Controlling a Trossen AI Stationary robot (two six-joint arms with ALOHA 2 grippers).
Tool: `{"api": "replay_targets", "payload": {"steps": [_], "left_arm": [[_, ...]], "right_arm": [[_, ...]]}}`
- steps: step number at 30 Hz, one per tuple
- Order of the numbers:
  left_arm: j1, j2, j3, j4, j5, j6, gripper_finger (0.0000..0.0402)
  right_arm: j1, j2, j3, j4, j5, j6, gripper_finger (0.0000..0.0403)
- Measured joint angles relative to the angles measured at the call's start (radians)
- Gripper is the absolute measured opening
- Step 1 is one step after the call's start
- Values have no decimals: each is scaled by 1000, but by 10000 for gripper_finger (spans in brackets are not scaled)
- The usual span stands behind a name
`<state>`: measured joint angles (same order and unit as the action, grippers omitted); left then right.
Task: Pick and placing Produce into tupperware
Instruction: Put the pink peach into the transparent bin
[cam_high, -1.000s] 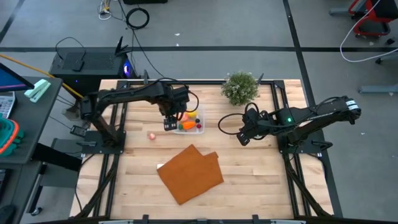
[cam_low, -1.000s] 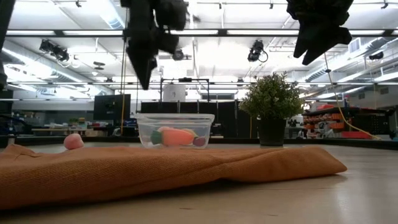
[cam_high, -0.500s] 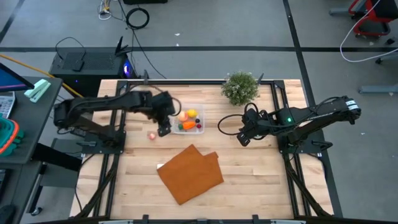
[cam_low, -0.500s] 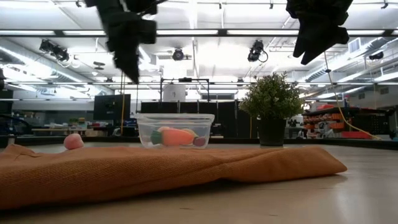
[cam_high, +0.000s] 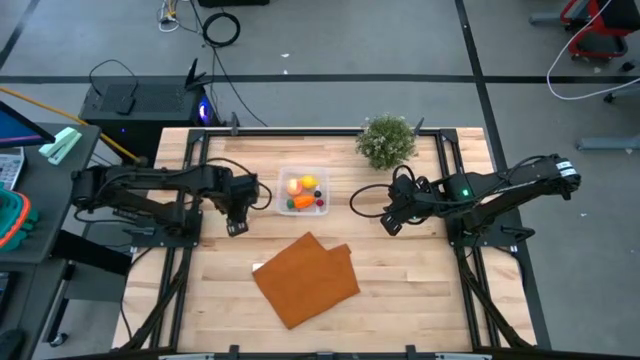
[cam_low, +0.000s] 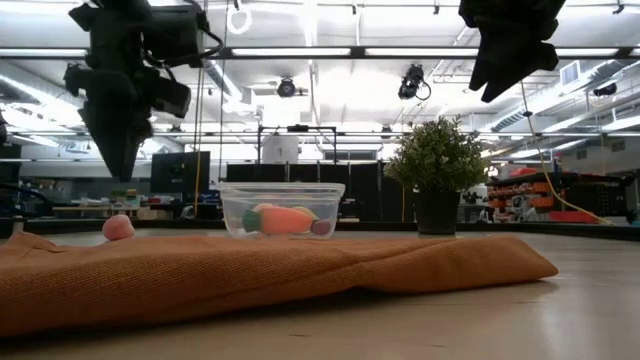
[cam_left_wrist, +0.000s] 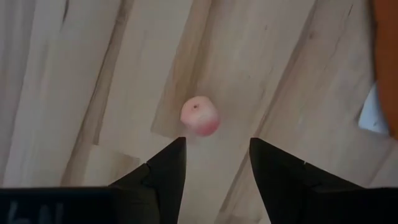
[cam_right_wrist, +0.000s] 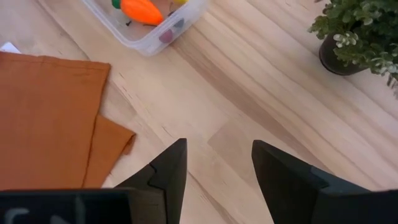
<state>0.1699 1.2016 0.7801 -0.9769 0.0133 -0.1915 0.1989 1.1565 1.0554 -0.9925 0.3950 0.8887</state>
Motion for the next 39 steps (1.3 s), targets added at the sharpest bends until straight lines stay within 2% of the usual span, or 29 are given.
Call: {"api": "replay_targets", "payload": {"steps": [7,17,21,27,39], "left_arm": [[10,2,-37,21,-24,172,189],[19,37,-45,39,-23,165,224],[19,42,-45,51,3,80,248],[20,42,-45,96,-18,-37,278],[26,173,-44,89,-41,-455,283]], "right_arm": [[0,0,0,32,0,5,151],[0,0,0,42,0,25,151],[0,0,0,49,0,26,151],[0,0,0,51,15,26,151],[0,0,0,59,49,25,151]]}}
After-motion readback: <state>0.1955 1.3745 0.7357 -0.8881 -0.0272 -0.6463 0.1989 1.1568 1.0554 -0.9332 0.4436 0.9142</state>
